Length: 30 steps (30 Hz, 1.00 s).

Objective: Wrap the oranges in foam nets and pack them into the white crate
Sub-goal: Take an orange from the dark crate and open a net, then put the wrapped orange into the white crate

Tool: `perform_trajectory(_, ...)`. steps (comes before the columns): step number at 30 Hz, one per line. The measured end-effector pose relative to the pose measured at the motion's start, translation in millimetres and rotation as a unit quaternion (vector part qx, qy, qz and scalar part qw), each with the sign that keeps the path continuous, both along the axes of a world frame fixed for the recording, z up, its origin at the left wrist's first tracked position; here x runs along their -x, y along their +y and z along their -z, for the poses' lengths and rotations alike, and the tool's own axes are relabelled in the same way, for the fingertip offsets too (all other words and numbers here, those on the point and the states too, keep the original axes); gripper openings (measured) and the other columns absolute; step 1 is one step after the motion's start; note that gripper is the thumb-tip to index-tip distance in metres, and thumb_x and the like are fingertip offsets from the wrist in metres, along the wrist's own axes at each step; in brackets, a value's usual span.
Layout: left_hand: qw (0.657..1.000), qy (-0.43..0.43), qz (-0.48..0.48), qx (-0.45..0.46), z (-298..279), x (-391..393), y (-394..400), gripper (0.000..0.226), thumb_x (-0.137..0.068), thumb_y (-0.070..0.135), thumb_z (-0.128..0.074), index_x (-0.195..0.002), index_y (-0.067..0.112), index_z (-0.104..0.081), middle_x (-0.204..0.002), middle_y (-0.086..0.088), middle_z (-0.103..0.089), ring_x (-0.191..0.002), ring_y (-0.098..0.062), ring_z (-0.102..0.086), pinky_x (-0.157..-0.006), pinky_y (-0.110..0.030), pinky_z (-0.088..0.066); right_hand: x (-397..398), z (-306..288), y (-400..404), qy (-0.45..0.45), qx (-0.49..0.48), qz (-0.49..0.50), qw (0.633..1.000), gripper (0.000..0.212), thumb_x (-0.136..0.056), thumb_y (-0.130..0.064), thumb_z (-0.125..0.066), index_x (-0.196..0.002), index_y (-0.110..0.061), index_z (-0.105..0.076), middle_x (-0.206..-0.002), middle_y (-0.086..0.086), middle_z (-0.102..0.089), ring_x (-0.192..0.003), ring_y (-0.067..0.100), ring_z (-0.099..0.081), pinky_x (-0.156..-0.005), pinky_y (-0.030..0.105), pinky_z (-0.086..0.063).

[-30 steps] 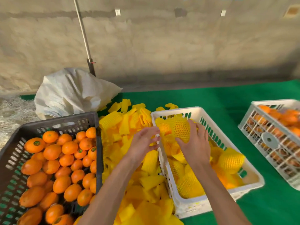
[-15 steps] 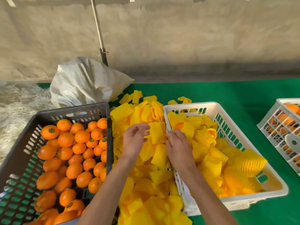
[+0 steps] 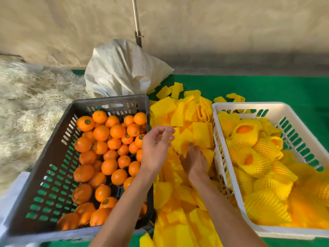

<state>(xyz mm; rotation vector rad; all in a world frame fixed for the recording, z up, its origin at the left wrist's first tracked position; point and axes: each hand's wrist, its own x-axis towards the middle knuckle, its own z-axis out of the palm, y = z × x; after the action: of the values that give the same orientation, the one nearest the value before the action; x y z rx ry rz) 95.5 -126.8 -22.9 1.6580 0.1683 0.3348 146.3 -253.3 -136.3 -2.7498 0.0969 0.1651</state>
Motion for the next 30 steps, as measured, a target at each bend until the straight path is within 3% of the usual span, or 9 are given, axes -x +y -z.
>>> perform_trajectory(3,1.0,0.003,0.007,0.016,2,1,7,0.021,-0.106,0.023,-0.059,-0.103,0.009,-0.074,-0.1,0.001,-0.077,-0.089,-0.016,-0.073,-0.076,-0.033,-0.061,3,-7,-6,-0.056,-0.035,0.015,0.998,0.031,-0.101,-0.037,-0.051,-0.123,-0.016,-0.055,-0.122,0.01,-0.061,-0.11,0.033,-0.063,-0.079,0.041,-0.049)
perform_trajectory(9,0.982,0.124,0.074,0.119,-10,2,14,0.039,-0.098,0.048,-0.065,-0.118,0.015,-0.068,-0.109,0.005,-0.075,-0.1,-0.015,-0.074,-0.081,-0.039,-0.065,33,-66,5,-0.274,-0.206,-0.054,0.938,0.024,-0.093,-0.028,-0.07,-0.112,-0.017,-0.061,-0.111,-0.002,-0.064,-0.099,0.017,-0.061,-0.073,0.025,-0.05)
perform_trajectory(12,0.986,0.109,0.086,0.095,-18,12,18,0.041,-0.095,0.051,-0.068,-0.114,0.014,-0.072,-0.105,0.001,-0.074,-0.098,-0.015,-0.073,-0.079,-0.042,-0.065,47,-89,12,-0.256,-0.264,-0.112,0.923,0.033,-0.091,-0.029,-0.074,-0.115,-0.023,-0.052,-0.113,-0.008,-0.058,-0.1,0.005,-0.053,-0.074,0.006,-0.044)
perform_trajectory(14,0.993,0.067,0.057,0.081,-21,20,24,0.033,-0.103,0.032,-0.065,-0.104,0.0,-0.074,-0.102,-0.025,-0.07,-0.093,-0.039,-0.069,-0.083,-0.06,-0.059,56,-99,14,-0.239,-0.299,-0.15,0.912,0.037,-0.091,-0.033,-0.074,-0.119,-0.024,-0.052,-0.118,-0.01,-0.058,-0.106,0.003,-0.054,-0.084,0.009,-0.047)
perform_trajectory(16,0.997,0.039,0.035,0.054,-18,26,34,0.034,-0.105,0.022,-0.061,-0.096,-0.008,-0.071,-0.092,-0.035,-0.066,-0.077,-0.039,-0.062,-0.076,-0.065,-0.054,65,-108,18,-0.219,-0.34,-0.161,0.9,0.038,-0.092,-0.044,-0.068,-0.123,-0.028,-0.052,-0.121,-0.014,-0.059,-0.112,0.003,-0.057,-0.089,0.017,-0.05)
perform_trajectory(21,0.994,-0.015,0.002,-0.108,-20,43,53,0.016,-0.098,0.011,-0.067,-0.094,0.017,-0.082,-0.081,0.0,-0.077,-0.072,-0.02,-0.072,-0.064,-0.047,-0.061,83,-126,45,-0.177,-0.395,-0.098,0.896,0.049,-0.085,-0.077,-0.057,-0.116,-0.039,-0.052,-0.106,-0.025,-0.065,-0.102,-0.004,-0.062,-0.079,0.016,-0.054)
perform_trajectory(25,0.994,0.002,-0.031,-0.106,-24,53,68,0.015,-0.1,0.018,-0.068,-0.094,0.021,-0.081,-0.075,0.003,-0.077,-0.059,-0.013,-0.07,-0.054,-0.038,-0.058,79,-132,59,-0.249,-0.329,-0.094,0.906,0.022,-0.097,-0.026,-0.066,-0.108,-0.023,-0.048,-0.094,-0.007,-0.062,-0.076,0.0,-0.061,-0.058,0.012,-0.046)
perform_trajectory(28,0.995,0.013,-0.076,-0.062,-28,58,88,0.022,-0.102,0.011,-0.063,-0.089,0.017,-0.079,-0.074,-0.001,-0.077,-0.062,-0.017,-0.075,-0.052,-0.026,-0.057,77,-133,61,-0.285,-0.248,-0.167,0.911,0.024,-0.095,0.003,-0.056,-0.1,-0.017,-0.046,-0.087,0.002,-0.056,-0.067,0.016,-0.053,-0.055,0.032,-0.049)
perform_trajectory(30,0.994,0.032,-0.094,-0.051,-32,58,100,0.021,-0.102,0.012,-0.062,-0.089,0.012,-0.078,-0.074,-0.006,-0.076,-0.063,-0.019,-0.075,-0.057,-0.036,-0.062,75,-133,67,-0.273,-0.172,-0.231,0.918,0.028,-0.093,0.01,-0.052,-0.106,-0.015,-0.057,-0.105,0.005,-0.057,-0.076,0.025,-0.056,-0.062,0.045,-0.051)
